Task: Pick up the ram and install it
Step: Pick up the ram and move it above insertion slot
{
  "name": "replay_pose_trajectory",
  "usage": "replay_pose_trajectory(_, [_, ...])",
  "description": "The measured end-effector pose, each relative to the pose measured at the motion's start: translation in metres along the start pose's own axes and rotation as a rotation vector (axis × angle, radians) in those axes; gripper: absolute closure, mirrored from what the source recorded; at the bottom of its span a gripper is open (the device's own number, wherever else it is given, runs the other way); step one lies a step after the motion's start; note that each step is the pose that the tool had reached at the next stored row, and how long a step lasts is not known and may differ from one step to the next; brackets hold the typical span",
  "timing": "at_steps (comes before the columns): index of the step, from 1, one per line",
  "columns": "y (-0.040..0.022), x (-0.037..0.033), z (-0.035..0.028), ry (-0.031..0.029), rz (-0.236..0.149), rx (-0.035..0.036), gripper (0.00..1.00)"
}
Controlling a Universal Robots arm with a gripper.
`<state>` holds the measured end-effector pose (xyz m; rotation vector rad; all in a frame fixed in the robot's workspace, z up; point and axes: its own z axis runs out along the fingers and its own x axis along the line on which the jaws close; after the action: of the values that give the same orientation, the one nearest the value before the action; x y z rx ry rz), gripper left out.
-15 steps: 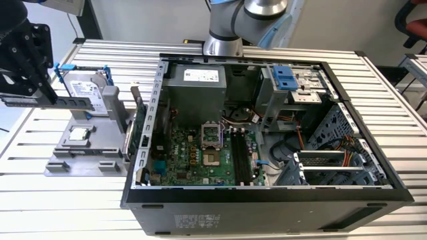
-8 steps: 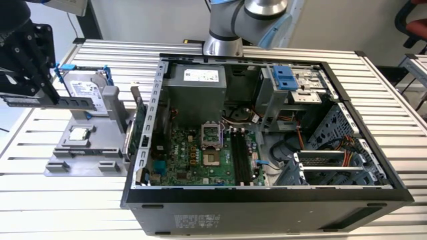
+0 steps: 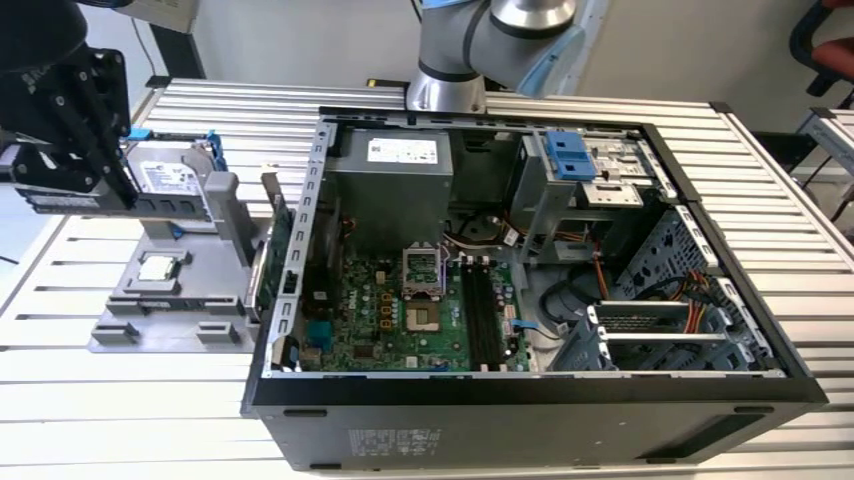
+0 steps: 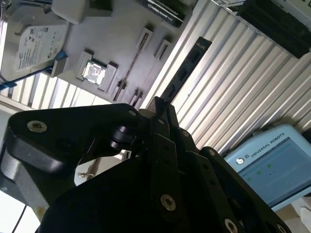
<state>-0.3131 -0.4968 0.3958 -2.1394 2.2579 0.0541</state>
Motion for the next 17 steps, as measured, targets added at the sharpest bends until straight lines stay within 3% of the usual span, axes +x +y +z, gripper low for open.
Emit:
replay_pose_trajectory(1, [-0.0138, -0.0007, 0.0, 0.0, 0.0, -0.0001, 1.0])
replay_pose_trajectory(9, [-0.031, -0.0016, 0.0, 0.0, 0.0, -0.0002, 1.0])
replay_pose_trajectory(17, [-0.0439, -0.0024, -0.0001, 0.0, 0.0, -0.0002, 1.0])
